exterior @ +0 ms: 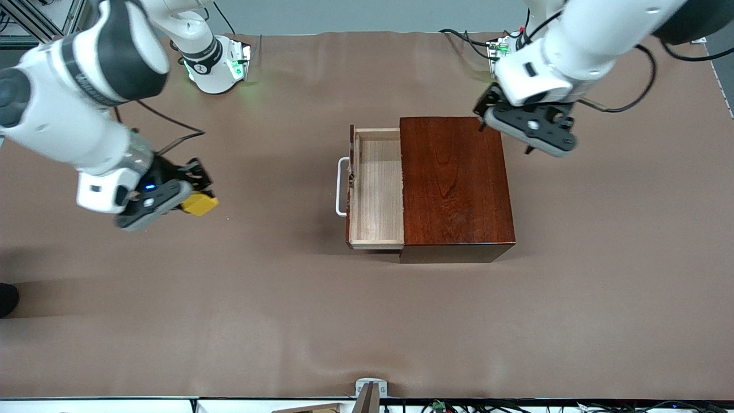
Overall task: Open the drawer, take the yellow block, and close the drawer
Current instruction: 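Lift the cube out with the right gripper while the left gripper reaches the box, then move the left gripper down to the drawer handle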
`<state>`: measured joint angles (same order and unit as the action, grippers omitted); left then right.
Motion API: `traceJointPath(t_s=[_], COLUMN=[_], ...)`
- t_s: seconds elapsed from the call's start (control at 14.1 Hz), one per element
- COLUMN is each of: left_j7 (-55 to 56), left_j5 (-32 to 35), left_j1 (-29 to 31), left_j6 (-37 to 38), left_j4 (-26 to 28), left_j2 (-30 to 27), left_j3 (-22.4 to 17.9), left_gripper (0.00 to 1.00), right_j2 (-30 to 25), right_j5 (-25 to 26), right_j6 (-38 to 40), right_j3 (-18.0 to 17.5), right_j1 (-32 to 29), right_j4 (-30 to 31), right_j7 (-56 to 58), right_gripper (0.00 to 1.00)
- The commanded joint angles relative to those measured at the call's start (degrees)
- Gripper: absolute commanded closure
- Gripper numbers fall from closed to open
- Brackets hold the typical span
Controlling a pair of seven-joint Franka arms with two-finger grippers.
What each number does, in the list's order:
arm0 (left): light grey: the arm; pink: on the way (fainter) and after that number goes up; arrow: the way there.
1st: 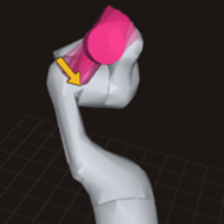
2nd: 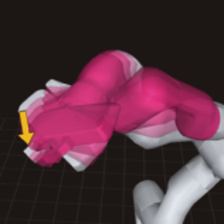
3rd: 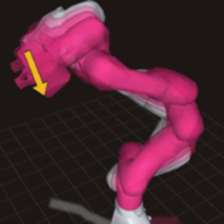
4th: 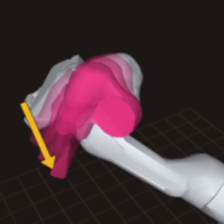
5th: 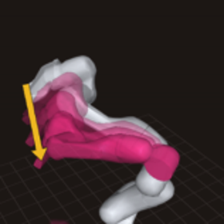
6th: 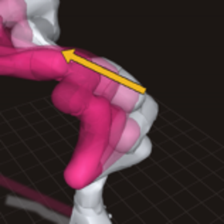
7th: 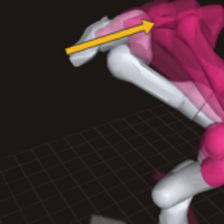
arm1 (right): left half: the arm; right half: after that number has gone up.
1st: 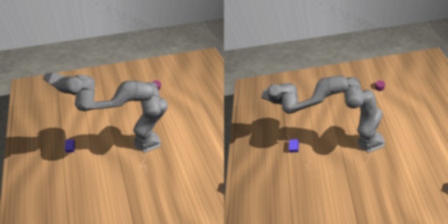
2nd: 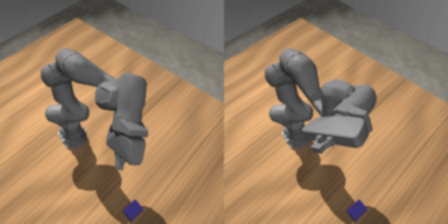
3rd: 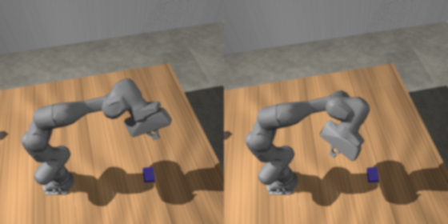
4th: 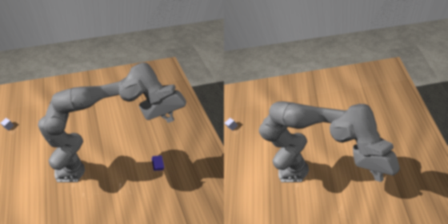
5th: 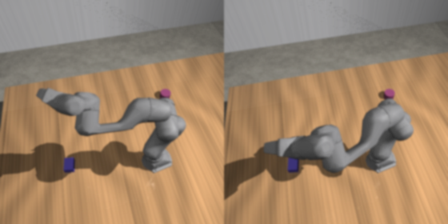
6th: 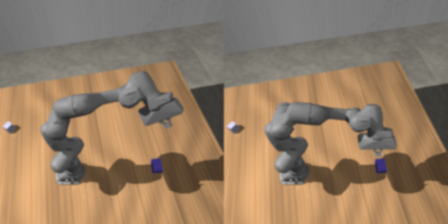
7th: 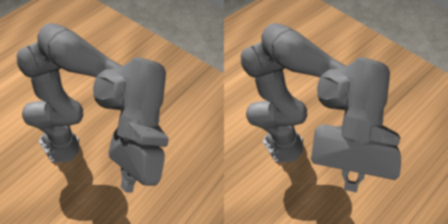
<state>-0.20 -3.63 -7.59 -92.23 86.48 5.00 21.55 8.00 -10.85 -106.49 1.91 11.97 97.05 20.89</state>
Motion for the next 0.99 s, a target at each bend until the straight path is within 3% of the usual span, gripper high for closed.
traceJointPath(t_s=[0.0, 0.21, 0.36, 0.57, 0.92], left_j7=[-1.47, -2.86, -8.82, -15.95, -18.96], left_j5=[-0.5, 0.2, 2.82, 5.03, 14.7], left_j1=[-0.23, -1.71, -5.31, -12.25, -21.67], left_j6=[-2.32, -8.55, -12.52, -14.64, -25.87], left_j4=[-1.48, -1.66, -3.49, -11.31, -12.64], left_j2=[4.56, 8.17, 12.55, 22.22, 30.14], left_j3=[4.0, 8.06, 8.16, 7.72, 6.93], left_gripper=[0.0, 0.0, 0.0, 0.0, 0.0], right_j2=[-2.28, -2.99, -2.64, -1.32, 2.71], right_j5=[-0.31, -0.22, 0.56, 7.49, 14.37], right_j6=[-0.47, -1.96, -2.14, -5.38, -9.77], right_j3=[-0.94, -0.94, -0.94, -0.77, -0.94], right_j1=[-4.75, -9.84, -11.88, -12.67, -12.05], right_j4=[4.97, 9.37, 9.91, 11.3, 12.46], right_j7=[-0.06, -0.06, -0.41, -3.12, -22.2], right_gripper=[1.0, 1.0, 1.0, 1.0, 1.0])
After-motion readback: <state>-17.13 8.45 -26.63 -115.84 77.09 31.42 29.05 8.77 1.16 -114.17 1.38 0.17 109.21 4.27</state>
